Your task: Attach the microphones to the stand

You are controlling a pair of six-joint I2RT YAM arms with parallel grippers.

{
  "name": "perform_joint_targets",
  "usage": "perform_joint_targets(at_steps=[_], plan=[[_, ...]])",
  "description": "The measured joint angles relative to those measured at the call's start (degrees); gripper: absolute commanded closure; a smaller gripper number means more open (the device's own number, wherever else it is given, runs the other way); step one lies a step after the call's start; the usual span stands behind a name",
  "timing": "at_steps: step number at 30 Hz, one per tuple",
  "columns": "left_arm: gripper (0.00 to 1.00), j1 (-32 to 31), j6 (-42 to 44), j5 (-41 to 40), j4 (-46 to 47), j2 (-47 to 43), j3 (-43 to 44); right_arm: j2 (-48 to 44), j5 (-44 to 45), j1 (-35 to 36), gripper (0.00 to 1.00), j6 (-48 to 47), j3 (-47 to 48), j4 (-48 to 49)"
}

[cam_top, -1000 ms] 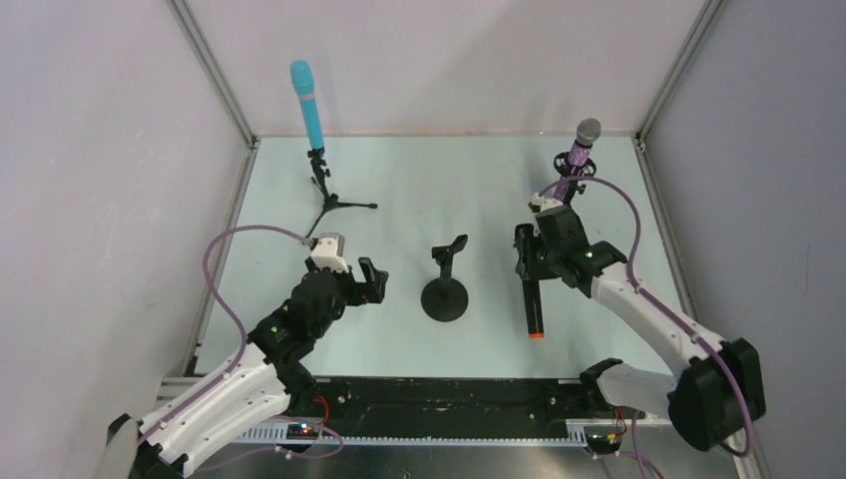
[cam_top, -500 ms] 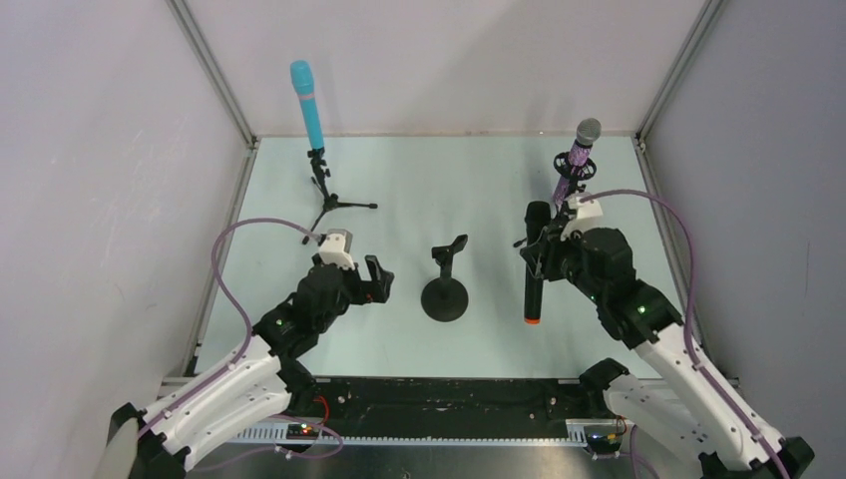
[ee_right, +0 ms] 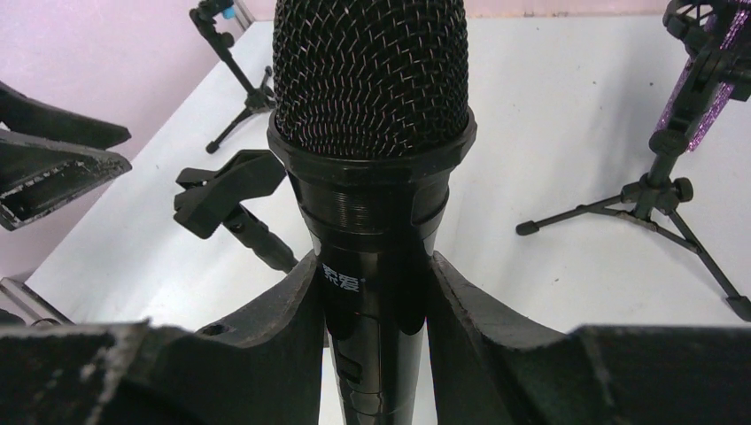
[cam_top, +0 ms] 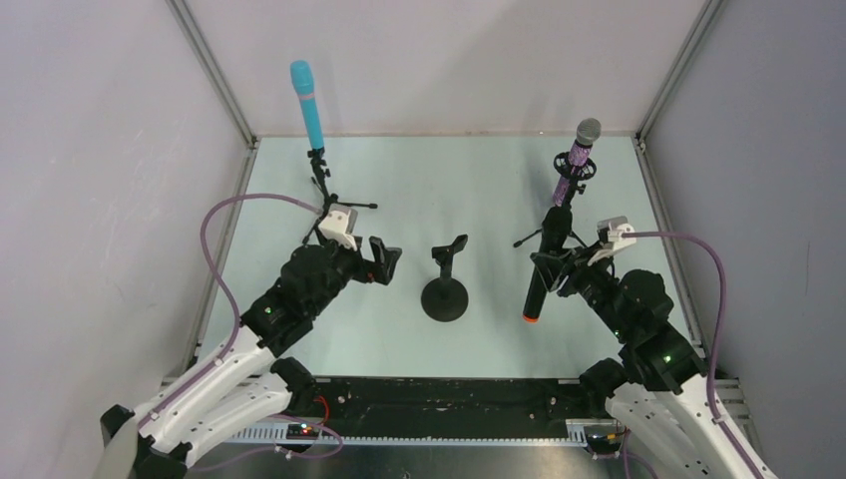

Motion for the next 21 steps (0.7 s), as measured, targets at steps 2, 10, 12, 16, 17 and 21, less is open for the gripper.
perform_joint_targets(at_steps=[2,10,12,16,17,21], plan=[[0.0,0.0,1.29,1.25,0.9,0.9,1.79,-1.07,-0.37,0.0,1.0,-0.02,-0.15,0.26],[0.0,0.0,3.32,10.84,6.36,7.43,8.96,-4.52,-2.19,0.0,1.0,0.02,-0.94,0.85],[0.0,0.0,3.28,13.77,7.34,9.51,10.4,-4.63,-2.23,0.0,1.0,0.02,-1.05,0.9],[0.0,-0.07,3.06,19.04,8.83,13.73,12.63,-4.61,-2.21,0.0,1.0,0.0,-1.25,0.57],[0.0,-0.09,2.82,20.2,9.05,14.88,13.11,-4.61,-2.21,0.0,1.0,-0.02,-1.29,0.5],[0.0,-0.57,2.69,23.41,9.38,19.1,14.78,-4.61,-2.19,0.0,1.0,-0.11,-1.4,0.09]])
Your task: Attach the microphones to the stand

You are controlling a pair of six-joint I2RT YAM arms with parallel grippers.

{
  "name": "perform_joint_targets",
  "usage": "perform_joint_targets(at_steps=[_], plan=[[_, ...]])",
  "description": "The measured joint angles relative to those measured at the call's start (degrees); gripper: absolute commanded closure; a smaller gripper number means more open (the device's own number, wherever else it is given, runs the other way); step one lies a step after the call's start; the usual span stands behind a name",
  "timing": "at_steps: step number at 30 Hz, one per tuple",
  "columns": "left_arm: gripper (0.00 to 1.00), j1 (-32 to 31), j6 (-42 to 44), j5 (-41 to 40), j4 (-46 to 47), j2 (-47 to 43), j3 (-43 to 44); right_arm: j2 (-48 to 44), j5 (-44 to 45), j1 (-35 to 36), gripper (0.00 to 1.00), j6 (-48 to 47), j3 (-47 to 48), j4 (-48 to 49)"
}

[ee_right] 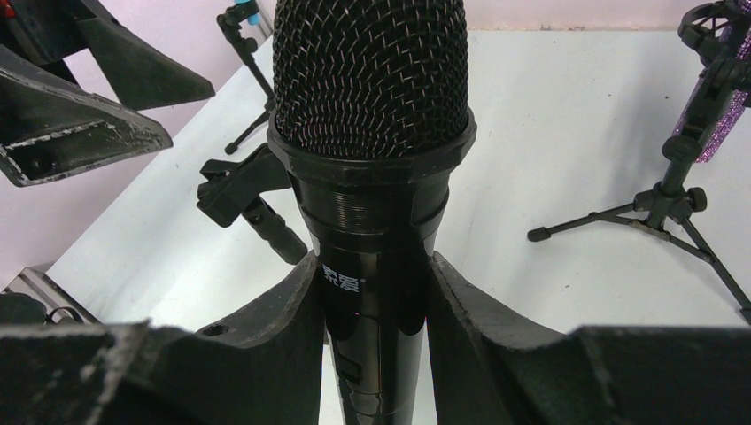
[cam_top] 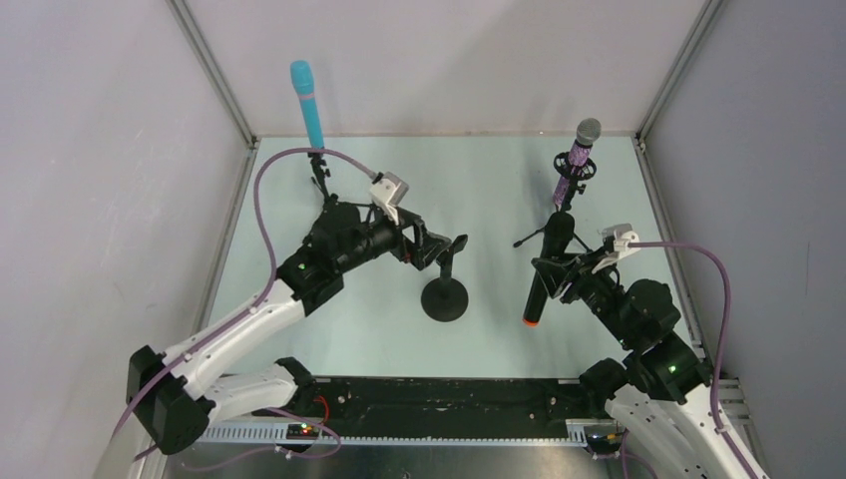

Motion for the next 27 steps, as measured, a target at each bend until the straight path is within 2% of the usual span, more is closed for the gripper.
perform_joint_targets(at_steps=[11,27], plan=[[0.0,-5.86,2.25,2.1,0.26,7.41,2.05,-0.09,2.45,0.0,1.0,-0.13,-1.36,-0.5],[0.1,-10.27,7.78,-8.61,0.04,10.54,1.92,-0.02,2.78,0.0,1.0,-0.42,-1.88,-0.5]])
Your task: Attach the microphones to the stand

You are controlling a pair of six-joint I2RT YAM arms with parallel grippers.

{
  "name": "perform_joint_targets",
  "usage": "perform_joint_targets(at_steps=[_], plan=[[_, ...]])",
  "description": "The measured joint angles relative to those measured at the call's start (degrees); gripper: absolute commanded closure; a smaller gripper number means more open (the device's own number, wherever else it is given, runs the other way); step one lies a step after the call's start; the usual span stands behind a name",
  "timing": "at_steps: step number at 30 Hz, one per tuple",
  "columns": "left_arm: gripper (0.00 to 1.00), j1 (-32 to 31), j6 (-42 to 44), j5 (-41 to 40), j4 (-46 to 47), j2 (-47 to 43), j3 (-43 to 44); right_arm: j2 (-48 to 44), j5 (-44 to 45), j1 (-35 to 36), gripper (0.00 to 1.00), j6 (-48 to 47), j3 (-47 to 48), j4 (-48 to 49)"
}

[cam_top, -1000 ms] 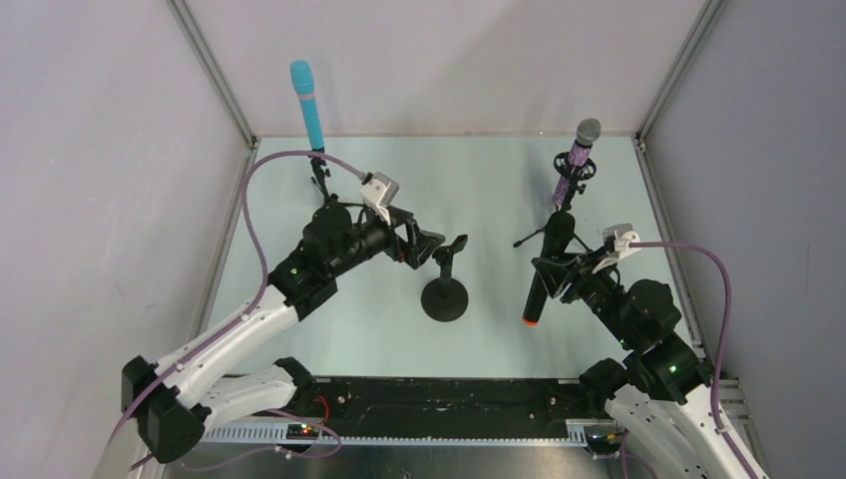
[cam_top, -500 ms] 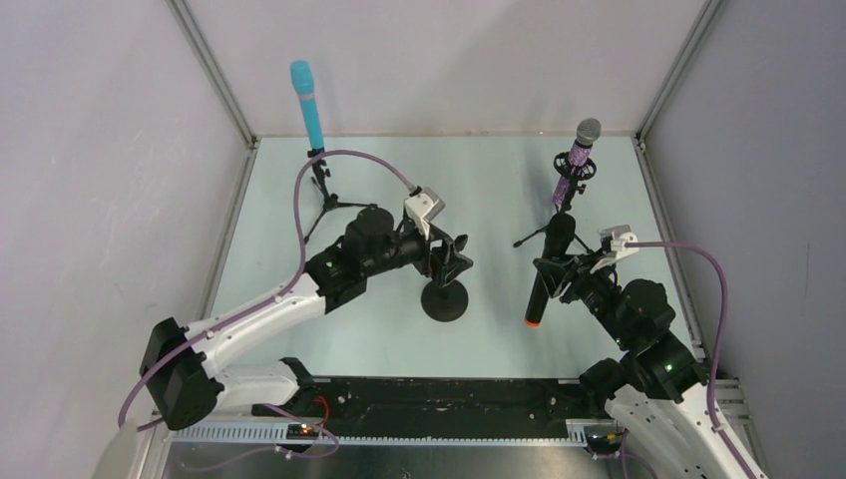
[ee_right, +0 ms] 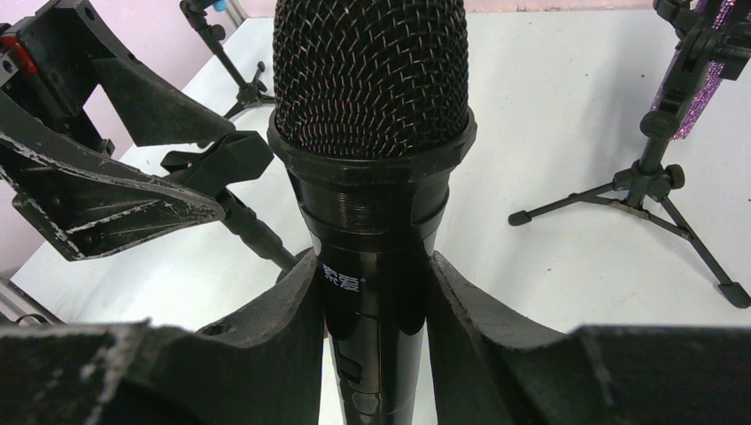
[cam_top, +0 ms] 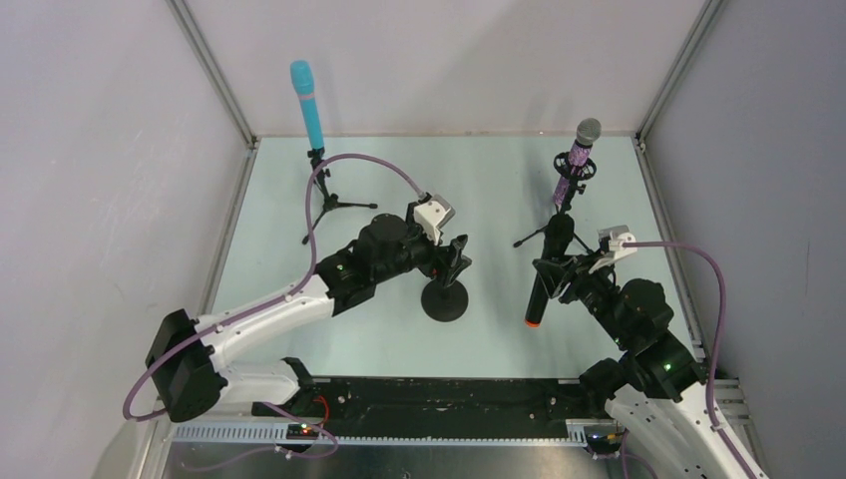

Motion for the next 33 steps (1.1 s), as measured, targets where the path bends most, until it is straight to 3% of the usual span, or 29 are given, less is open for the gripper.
perform_joint_targets(at_steps=[15,17,18,20,33], plan=[[0.23,-0.94,3.43,-1.95,-1.03,0.09,-1.92,1.36,0.0,0.0,1.0,-0.09,0.0,0.07],[0.49,-0.94,3.67,-1.99,-1.16,0.09,-2.4,1.38,0.0,0.0,1.0,-0.09,-0.02,0.09],[0.76,-0.94,3.82,-1.97,-1.25,0.09,-2.67,1.38,-0.02,0.0,1.0,-0.09,0.0,0.09],[0.97,-0.96,3.74,-1.77,-1.29,0.04,-2.84,1.38,-0.02,0.0,1.0,-0.09,0.0,0.11],[1.0,-1.07,10.6,2.97,-2.4,-0.48,-2.71,1.81,-1.44,0.0,1.0,-0.2,-0.02,1.55]])
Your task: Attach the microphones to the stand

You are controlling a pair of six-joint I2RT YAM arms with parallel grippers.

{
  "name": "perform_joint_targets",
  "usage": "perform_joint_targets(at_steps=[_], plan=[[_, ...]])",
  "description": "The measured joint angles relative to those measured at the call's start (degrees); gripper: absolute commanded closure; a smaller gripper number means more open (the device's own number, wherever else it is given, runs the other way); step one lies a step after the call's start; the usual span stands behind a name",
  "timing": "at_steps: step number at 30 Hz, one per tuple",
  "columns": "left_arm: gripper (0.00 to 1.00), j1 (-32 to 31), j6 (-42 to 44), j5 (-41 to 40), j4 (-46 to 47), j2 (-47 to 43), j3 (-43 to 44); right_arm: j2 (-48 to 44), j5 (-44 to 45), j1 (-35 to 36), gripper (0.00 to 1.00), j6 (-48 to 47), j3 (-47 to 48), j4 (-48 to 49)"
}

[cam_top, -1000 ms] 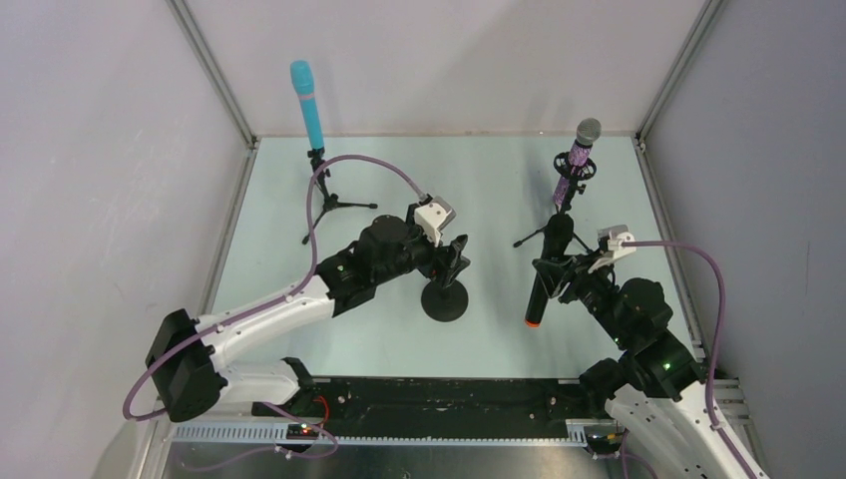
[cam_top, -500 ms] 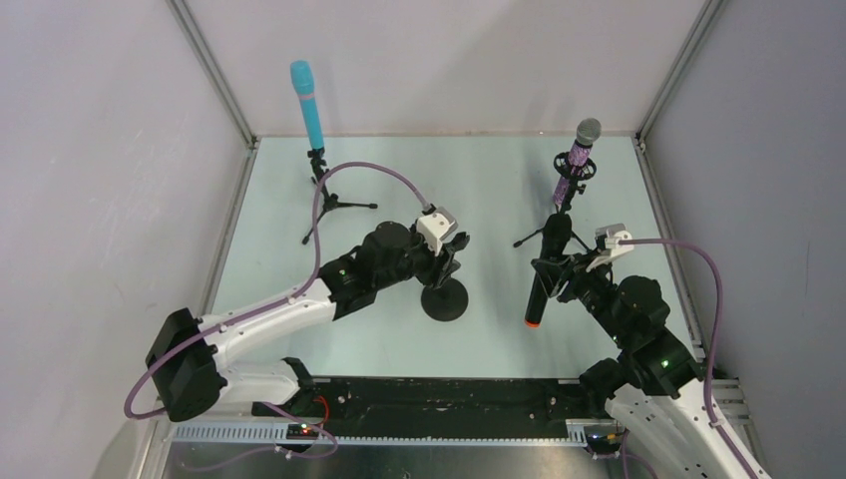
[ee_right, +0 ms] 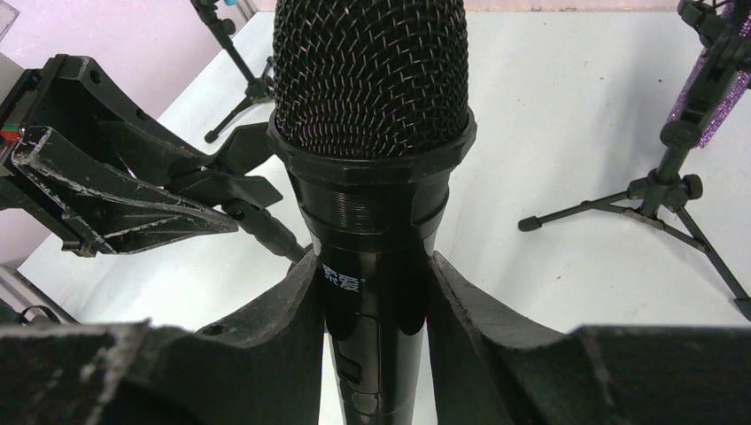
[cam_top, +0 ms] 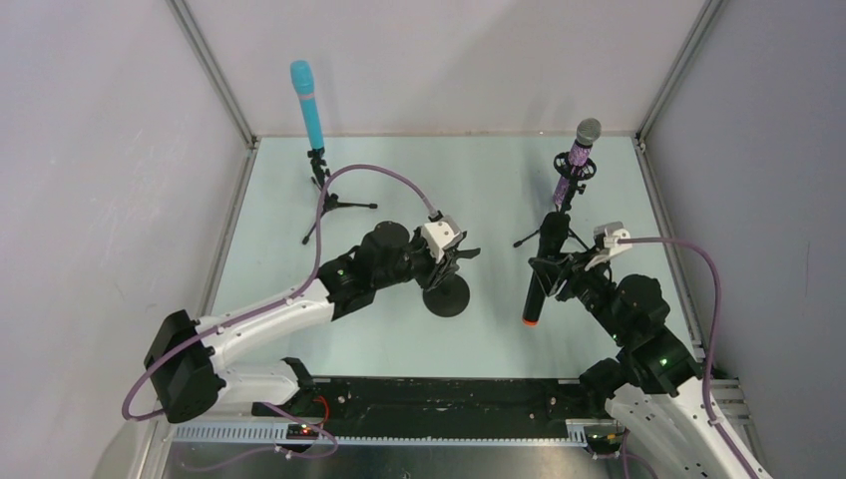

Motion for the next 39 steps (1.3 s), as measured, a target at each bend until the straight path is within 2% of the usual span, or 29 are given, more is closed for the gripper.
perform_joint_targets(at_steps=[14,25,33,35,36,37,38,39], plan=[[1.0,0.0,6.73,8.98,-4.68,-2.19,0.74,3.41,-4.28,0.0,1.0,-3.5,-0.07,5.57],[1.0,-0.04,6.73,17.07,-9.31,-5.57,0.72,3.28,-11.41,0.0,1.0,-7.28,-4.66,19.98],[1.0,-0.04,6.71,21.66,-10.51,-6.38,0.72,3.23,-16.7,0.02,1.0,-8.13,-5.35,26.67],[0.83,-0.04,6.71,21.84,-10.51,-6.38,0.68,3.17,-17.42,0.02,1.0,-8.28,-5.51,26.97],[0.69,-0.04,6.71,21.84,-10.51,-6.38,0.63,3.08,-17.68,0.02,1.0,-8.28,-5.6,27.02],[0.64,-0.04,6.73,21.81,-10.54,-6.38,0.52,2.86,-17.92,0.02,1.0,-8.28,-5.73,27.04],[0.53,-0.04,6.75,21.79,-10.51,-6.38,0.37,2.56,-18.08,0.02,1.0,-8.31,-5.88,27.12],[0.48,-0.04,6.78,21.77,-10.51,-6.38,0.13,2.19,-18.21,0.02,1.0,-8.28,-6.1,27.21]])
